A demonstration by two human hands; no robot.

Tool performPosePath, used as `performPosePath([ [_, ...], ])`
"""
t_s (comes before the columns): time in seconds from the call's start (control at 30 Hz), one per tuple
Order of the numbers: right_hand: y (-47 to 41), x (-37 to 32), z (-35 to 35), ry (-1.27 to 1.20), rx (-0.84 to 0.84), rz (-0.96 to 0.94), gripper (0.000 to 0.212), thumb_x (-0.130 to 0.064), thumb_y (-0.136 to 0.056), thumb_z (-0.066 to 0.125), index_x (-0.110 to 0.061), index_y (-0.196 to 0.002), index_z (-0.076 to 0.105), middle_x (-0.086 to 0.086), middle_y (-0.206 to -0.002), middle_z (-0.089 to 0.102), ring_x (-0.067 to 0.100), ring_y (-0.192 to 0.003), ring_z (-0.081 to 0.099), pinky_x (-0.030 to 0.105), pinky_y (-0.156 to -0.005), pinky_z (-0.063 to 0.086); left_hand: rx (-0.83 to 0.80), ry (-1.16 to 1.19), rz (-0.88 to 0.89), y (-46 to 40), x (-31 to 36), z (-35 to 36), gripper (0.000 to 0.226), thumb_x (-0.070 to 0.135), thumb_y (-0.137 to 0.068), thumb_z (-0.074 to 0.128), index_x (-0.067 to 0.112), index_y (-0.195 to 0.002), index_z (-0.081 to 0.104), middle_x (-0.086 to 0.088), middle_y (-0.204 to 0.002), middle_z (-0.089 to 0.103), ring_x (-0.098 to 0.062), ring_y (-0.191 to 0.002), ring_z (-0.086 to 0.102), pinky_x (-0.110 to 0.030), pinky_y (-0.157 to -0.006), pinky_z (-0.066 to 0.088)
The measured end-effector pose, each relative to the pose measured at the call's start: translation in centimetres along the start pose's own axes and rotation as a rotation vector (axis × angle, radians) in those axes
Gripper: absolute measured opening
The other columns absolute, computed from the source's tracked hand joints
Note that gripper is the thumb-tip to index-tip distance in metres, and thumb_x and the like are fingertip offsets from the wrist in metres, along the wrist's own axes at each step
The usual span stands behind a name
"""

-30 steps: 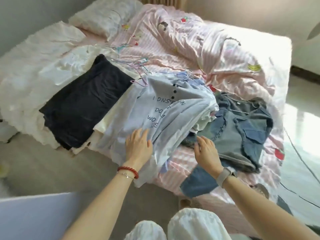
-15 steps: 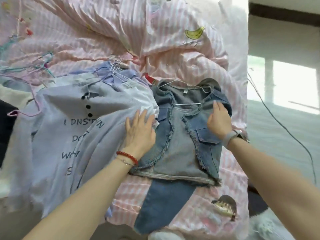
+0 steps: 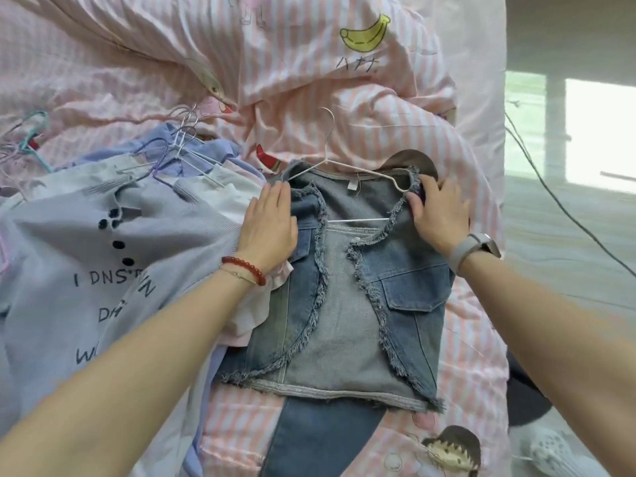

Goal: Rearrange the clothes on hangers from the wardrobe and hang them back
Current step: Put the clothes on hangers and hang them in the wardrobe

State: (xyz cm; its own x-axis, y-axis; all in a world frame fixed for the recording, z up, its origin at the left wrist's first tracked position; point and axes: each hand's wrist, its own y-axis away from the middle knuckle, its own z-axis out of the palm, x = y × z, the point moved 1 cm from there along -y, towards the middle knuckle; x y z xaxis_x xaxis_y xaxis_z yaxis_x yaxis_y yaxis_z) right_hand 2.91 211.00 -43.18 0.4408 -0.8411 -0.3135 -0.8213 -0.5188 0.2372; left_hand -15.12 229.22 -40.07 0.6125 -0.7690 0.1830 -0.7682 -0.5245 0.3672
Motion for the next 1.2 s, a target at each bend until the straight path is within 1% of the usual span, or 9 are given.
performPosePath([
  [0.13, 1.6, 1.1, 0.7, -0.080, 0.194, -0.052, 0.031, -0.029, -0.092, 0.046, -0.004, -0.108, 0.055, 0.020, -0.104, 0.053, 0.037, -0.101, 0.047, 0.045, -0.081, 0.032, -0.063, 0.026, -0.072, -3.6, -1.0, 0.4, 0.055, 0.019, -0.100, 0.028, 0.000, -0.146, 0.005, -0.015, -0.155, 0.008, -0.027, -0.143, 0.006, -0.043, -0.116, 0.009],
  [0.27, 2.6, 1.9, 1.4, -0.147, 0.253, -0.016, 0.033, -0.029, -0.085, 0.042, -0.003, -0.095, 0.058, 0.019, -0.092, 0.056, 0.036, -0.091, 0.050, 0.043, -0.072, 0.033, -0.111, 0.045, -0.112, -5.0, -1.2, 0.6, 0.053, 0.022, -0.100, 0.030, 0.005, -0.146, 0.009, -0.013, -0.152, 0.021, -0.025, -0.142, 0.012, -0.048, -0.114, 0.008],
  [0.4, 2.8, 3.1, 0.7, -0.200, 0.300, -0.034, 0.032, -0.030, -0.085, 0.043, -0.002, -0.089, 0.058, 0.020, -0.087, 0.056, 0.038, -0.087, 0.052, 0.045, -0.074, 0.034, 0.009, 0.027, -0.063, -5.0, -0.7, 0.1, 0.032, 0.020, -0.098, 0.037, 0.011, -0.128, 0.045, -0.011, -0.123, 0.059, -0.027, -0.119, 0.048, -0.047, -0.112, 0.007],
  [0.47, 2.9, 3.5, -0.5, -0.182, 0.326, -0.028, 0.027, -0.025, -0.085, 0.046, -0.001, -0.091, 0.058, 0.020, -0.090, 0.055, 0.037, -0.091, 0.050, 0.045, -0.081, 0.032, 0.069, 0.031, 0.028, -4.6, -0.1, -0.4, 0.024, 0.017, -0.097, 0.041, 0.010, -0.116, 0.054, -0.013, -0.107, 0.066, -0.032, -0.105, 0.056, -0.042, -0.111, 0.015],
  [0.57, 2.4, 3.8, -3.1, -0.128, 0.390, -0.059, 0.026, -0.024, -0.086, 0.045, -0.002, -0.094, 0.058, 0.020, -0.090, 0.053, 0.033, -0.091, 0.046, 0.043, -0.081, 0.029, 0.105, 0.120, 0.071, -3.1, 0.9, -1.6, 0.021, 0.013, -0.096, 0.043, 0.005, -0.111, 0.055, -0.019, -0.102, 0.065, -0.038, -0.095, 0.056, -0.040, -0.084, 0.036],
  [0.63, 2.2, 3.4, -5.5, -0.099, 0.454, -0.115, 0.031, -0.028, -0.084, 0.042, -0.004, -0.093, 0.059, 0.019, -0.087, 0.055, 0.028, -0.088, 0.039, 0.039, -0.079, 0.024, 0.140, 0.192, 0.044, -1.7, 1.5, -3.1, 0.021, 0.013, -0.096, 0.043, 0.004, -0.111, 0.055, -0.020, -0.102, 0.063, -0.040, -0.092, 0.057, -0.041, -0.073, 0.039],
  [0.83, 1.0, 0.6, -13.2, -0.043, 0.579, -0.249, 0.027, -0.030, -0.083, 0.044, -0.010, -0.089, 0.061, 0.014, -0.084, 0.056, 0.025, -0.087, 0.041, 0.038, -0.078, 0.023, 0.204, 0.336, 0.016, 1.0, 2.3, -7.8, 0.019, 0.011, -0.096, 0.043, 0.002, -0.108, 0.055, -0.024, -0.096, 0.063, -0.041, -0.087, 0.058, -0.044, -0.070, 0.044],
  [1.03, 1.3, -4.5, -23.0, 0.057, 0.727, -0.452, 0.028, -0.031, -0.082, 0.043, -0.012, -0.088, 0.064, 0.010, -0.083, 0.057, 0.031, -0.080, 0.057, 0.035, -0.077, 0.024, 0.305, 0.461, -0.074, 4.2, 3.6, -12.8, 0.021, 0.010, -0.097, 0.041, -0.001, -0.109, 0.053, -0.026, -0.097, 0.062, -0.041, -0.091, 0.056, -0.033, -0.064, 0.030],
  [1.2, 3.3, -7.0, -31.0, 0.060, 0.836, -0.495, 0.033, -0.034, -0.084, 0.043, -0.010, -0.090, 0.065, 0.012, -0.085, 0.058, 0.032, -0.082, 0.055, 0.038, -0.077, 0.030, 0.437, 0.574, -0.001, 6.2, 5.4, -19.3, 0.021, 0.009, -0.095, 0.045, 0.000, -0.110, 0.057, -0.024, -0.105, 0.061, -0.039, -0.097, 0.056, -0.035, -0.071, 0.033],
])
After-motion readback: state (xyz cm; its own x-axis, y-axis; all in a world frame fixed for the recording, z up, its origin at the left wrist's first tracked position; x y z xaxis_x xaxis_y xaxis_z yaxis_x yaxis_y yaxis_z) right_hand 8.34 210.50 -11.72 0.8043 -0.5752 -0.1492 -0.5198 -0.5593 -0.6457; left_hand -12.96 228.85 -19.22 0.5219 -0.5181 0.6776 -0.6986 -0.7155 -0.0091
